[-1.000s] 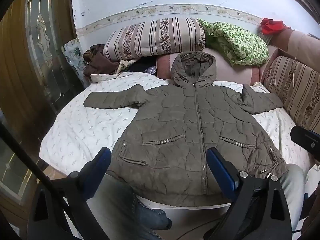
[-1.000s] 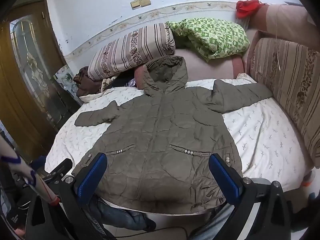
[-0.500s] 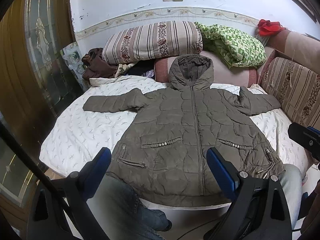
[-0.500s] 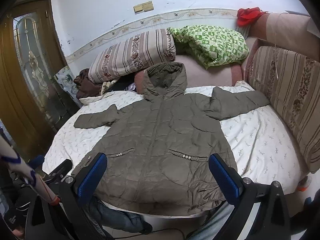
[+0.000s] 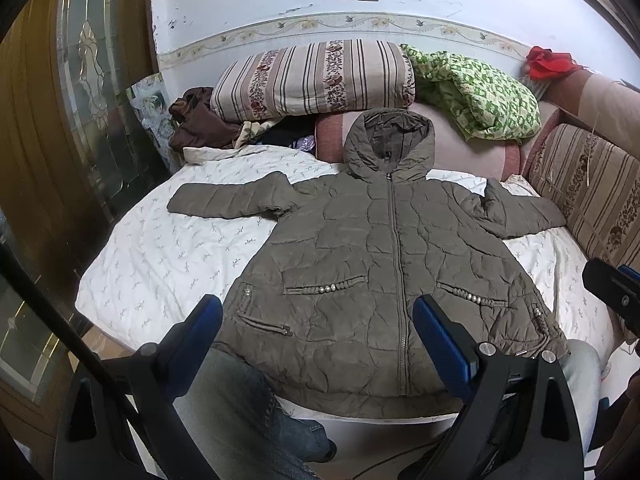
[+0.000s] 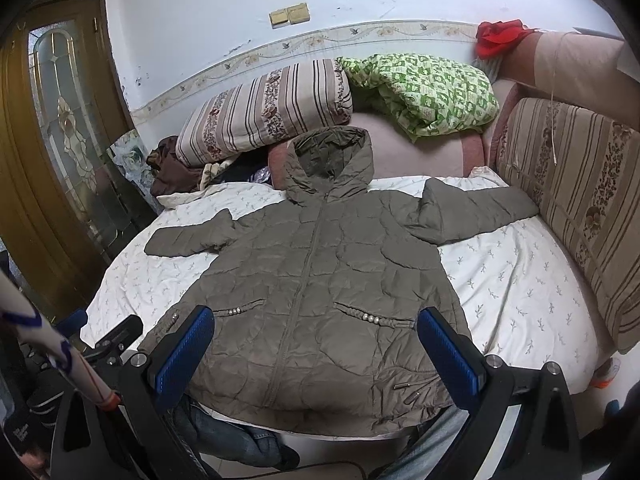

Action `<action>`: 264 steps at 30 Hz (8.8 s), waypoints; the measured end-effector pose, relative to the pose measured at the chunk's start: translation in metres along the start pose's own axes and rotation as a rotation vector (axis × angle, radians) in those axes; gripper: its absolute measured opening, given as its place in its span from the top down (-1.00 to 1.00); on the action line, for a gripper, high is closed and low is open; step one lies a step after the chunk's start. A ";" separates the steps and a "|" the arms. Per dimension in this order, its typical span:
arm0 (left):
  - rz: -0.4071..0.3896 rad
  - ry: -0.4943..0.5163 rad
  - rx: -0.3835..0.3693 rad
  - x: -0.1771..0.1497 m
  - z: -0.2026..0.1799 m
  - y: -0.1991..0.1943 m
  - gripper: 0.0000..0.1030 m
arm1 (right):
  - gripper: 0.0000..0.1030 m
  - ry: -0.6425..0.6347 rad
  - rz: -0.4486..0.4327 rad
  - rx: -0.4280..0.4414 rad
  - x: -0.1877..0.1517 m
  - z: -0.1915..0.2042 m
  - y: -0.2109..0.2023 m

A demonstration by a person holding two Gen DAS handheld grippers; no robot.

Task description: Fold large clothes

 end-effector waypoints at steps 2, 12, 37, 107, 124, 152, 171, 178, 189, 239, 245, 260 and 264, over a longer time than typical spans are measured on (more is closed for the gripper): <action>0.001 0.008 -0.001 -0.001 0.000 0.001 -0.85 | -1.00 0.005 0.011 0.000 0.000 -0.001 0.003; 0.015 0.012 -0.012 -0.002 -0.003 0.008 -0.85 | -1.00 0.013 0.018 -0.009 0.000 -0.003 0.010; 0.036 0.035 -0.008 -0.004 -0.012 0.027 -0.85 | -1.00 0.027 0.041 -0.004 -0.002 -0.011 0.026; 0.247 0.041 -0.298 0.121 -0.179 0.287 -0.80 | 0.78 0.344 -0.281 0.045 0.195 -0.250 0.263; 0.373 -0.287 -0.238 0.131 -0.035 0.347 -0.80 | -0.07 -0.105 0.309 0.345 0.083 -0.007 0.406; 0.297 0.301 0.105 0.106 -0.206 0.431 0.26 | 0.66 0.812 0.424 0.260 0.049 -0.227 0.391; 0.428 -0.322 -0.149 0.073 -0.055 0.387 -0.36 | 0.38 0.634 0.456 0.153 0.052 -0.198 0.398; 0.344 -0.283 -0.074 0.097 -0.043 0.391 0.37 | 0.62 0.660 0.395 0.179 0.054 -0.202 0.395; 0.436 -0.110 -0.013 0.104 -0.057 0.464 0.49 | 0.69 0.718 0.443 0.219 0.047 -0.204 0.413; 0.291 -0.746 0.296 0.140 0.245 0.432 -0.45 | -0.77 0.042 0.199 0.451 0.099 0.052 0.350; 0.374 -0.774 0.299 0.136 0.257 0.495 -0.24 | -0.77 0.139 0.299 0.394 0.085 0.009 0.393; 0.213 -0.862 0.149 0.171 0.280 0.491 0.78 | -0.77 0.134 0.288 0.408 0.090 0.006 0.393; 0.052 -0.695 0.164 0.209 0.235 0.427 0.80 | -0.77 0.127 0.272 0.418 0.097 0.008 0.383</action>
Point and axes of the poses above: each gripper's, at about its wrist camera, not at the fingertips, and y roughly the way its jaws point, z to its left, x to its top, the point moved 2 cm from there along y, roughly the way its jaws point, and after that the axes turned 5 degrees about -y, right-handed, at the moved point
